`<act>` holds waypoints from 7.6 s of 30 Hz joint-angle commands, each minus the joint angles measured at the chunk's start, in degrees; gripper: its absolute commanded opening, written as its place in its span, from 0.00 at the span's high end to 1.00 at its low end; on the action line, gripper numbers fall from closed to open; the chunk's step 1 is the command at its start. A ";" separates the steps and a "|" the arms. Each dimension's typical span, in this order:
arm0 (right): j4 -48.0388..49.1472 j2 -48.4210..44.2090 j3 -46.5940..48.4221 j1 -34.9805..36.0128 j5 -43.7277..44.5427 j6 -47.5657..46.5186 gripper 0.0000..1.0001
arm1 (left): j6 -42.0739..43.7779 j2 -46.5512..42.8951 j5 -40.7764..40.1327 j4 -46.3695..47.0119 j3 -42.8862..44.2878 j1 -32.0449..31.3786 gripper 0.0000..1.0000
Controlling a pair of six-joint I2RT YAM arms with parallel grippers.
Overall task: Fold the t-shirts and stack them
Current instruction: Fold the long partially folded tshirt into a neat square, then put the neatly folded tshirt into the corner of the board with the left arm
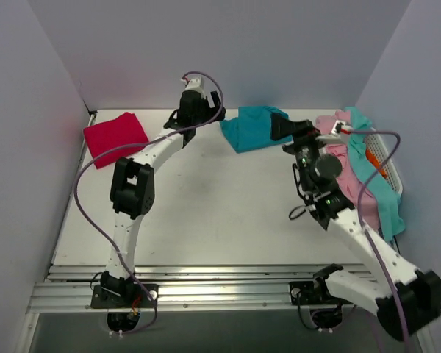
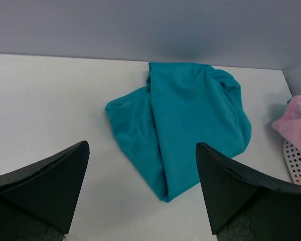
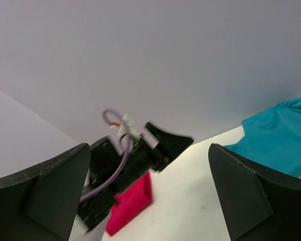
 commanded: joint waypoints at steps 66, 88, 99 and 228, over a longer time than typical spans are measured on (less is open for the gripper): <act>-40.41 -39.74 -11.95 7.25 5.22 4.44 0.00 | -0.31 -18.76 -2.47 -3.67 -36.43 -12.62 0.06; -39.09 -37.64 -13.71 7.34 7.24 2.51 0.00 | -5.15 -12.37 3.67 6.19 -29.00 -3.84 0.05; -35.40 -33.51 -14.85 7.34 8.38 1.01 0.00 | -8.66 1.79 9.58 7.60 -18.09 -3.22 0.06; -41.98 -32.88 -10.02 8.57 2.76 -2.51 0.00 | -10.24 -9.27 8.00 -19.92 -11.31 47.50 0.06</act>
